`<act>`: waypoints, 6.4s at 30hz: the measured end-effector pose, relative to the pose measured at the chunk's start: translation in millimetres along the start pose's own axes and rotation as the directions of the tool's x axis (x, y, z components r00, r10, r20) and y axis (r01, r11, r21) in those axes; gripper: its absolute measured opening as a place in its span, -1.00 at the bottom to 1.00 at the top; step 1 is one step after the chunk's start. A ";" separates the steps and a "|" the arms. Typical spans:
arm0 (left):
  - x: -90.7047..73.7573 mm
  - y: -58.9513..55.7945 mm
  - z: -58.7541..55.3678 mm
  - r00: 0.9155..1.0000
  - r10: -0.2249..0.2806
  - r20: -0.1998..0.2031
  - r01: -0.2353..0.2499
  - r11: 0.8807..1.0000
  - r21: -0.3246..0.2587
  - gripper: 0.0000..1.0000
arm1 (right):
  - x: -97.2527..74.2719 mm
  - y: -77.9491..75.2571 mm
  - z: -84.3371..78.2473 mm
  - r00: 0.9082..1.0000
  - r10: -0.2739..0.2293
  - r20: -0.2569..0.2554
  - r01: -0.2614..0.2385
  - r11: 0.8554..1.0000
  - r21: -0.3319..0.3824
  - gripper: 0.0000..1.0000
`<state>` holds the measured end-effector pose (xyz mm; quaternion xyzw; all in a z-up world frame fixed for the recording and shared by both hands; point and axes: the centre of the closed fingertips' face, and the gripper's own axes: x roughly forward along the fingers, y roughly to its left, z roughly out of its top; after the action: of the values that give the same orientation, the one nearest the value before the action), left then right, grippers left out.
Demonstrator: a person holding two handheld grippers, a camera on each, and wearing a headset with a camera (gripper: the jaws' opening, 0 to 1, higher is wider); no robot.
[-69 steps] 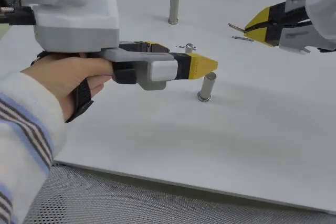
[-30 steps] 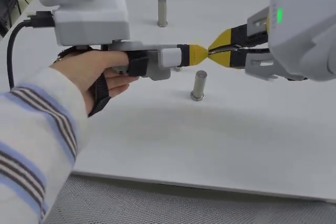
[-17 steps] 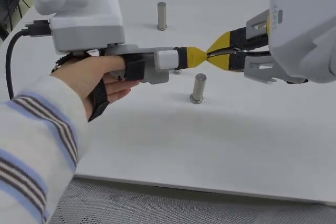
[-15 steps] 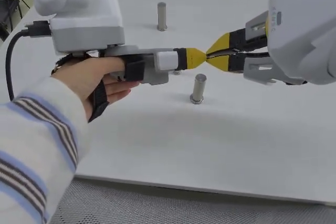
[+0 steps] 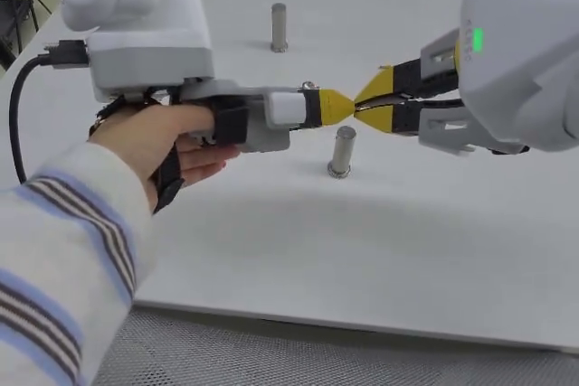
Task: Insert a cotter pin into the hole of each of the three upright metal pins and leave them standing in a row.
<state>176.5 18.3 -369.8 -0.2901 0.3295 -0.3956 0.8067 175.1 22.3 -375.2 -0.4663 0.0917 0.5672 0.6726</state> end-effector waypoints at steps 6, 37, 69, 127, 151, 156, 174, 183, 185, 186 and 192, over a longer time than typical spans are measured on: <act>-2.7 1.3 -2.0 1.000 -0.004 -0.004 0.004 1.000 0.001 -1.00 | -1.1 3.0 1.7 1.000 0.007 0.016 -0.008 1.000 0.015 -1.00; -20.7 -23.8 -2.1 0.993 -0.111 -0.034 0.115 0.933 0.341 -1.00 | -13.5 14.7 2.2 0.974 0.136 0.182 -0.195 0.910 0.366 -0.75; -32.3 -37.6 -24.8 0.973 -0.173 -0.153 0.227 0.839 0.494 -1.00 | -27.3 41.9 27.1 0.911 0.258 0.323 -0.389 0.800 0.457 -1.00; 16.0 34.7 -5.7 0.978 0.113 -0.173 0.031 0.748 0.663 -0.49 | 5.1 22.0 -91.2 0.971 0.202 -0.125 -0.140 0.911 0.389 -1.00; 39.2 56.9 -14.7 0.951 0.163 -0.264 0.078 0.698 0.712 -0.75 | 19.3 18.1 -88.1 0.968 0.230 -0.098 -0.177 0.909 0.377 -1.00; 39.7 55.0 -16.4 0.950 0.151 -0.272 0.092 0.697 0.711 -0.81 | 18.1 14.8 -84.7 0.970 0.224 -0.092 -0.176 0.913 0.369 -1.00; 39.8 49.2 -19.1 0.947 0.149 -0.285 0.106 0.692 0.714 -0.82 | 21.9 12.9 -82.1 0.977 0.211 -0.040 -0.183 0.914 0.363 -1.00; 39.4 49.9 -19.8 0.945 0.149 -0.289 0.113 0.682 0.722 -0.81 | 26.0 14.6 -79.5 0.974 0.227 -0.015 -0.206 0.909 0.361 -1.00; 39.4 49.1 -20.0 0.945 0.150 -0.289 0.112 0.683 0.722 -0.81 | 28.2 16.1 -78.6 0.972 0.233 -0.011 -0.212 0.904 0.371 -1.00; 39.4 48.2 -20.4 0.946 0.150 -0.288 0.112 0.683 0.722 -0.81 | 30.0 15.9 -77.4 0.972 0.234 -0.004 -0.216 0.904 0.369 -1.00; 39.2 46.2 -21.5 0.945 0.152 -0.288 0.109 0.686 0.720 -0.81 | 36.7 15.2 -63.7 0.973 0.230 0.028 -0.223 0.899 0.376 -1.00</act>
<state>199.3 5.3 -428.5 0.1268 0.2772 -0.5261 0.7939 200.5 -0.6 -442.1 -0.3196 0.2582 0.6092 0.6783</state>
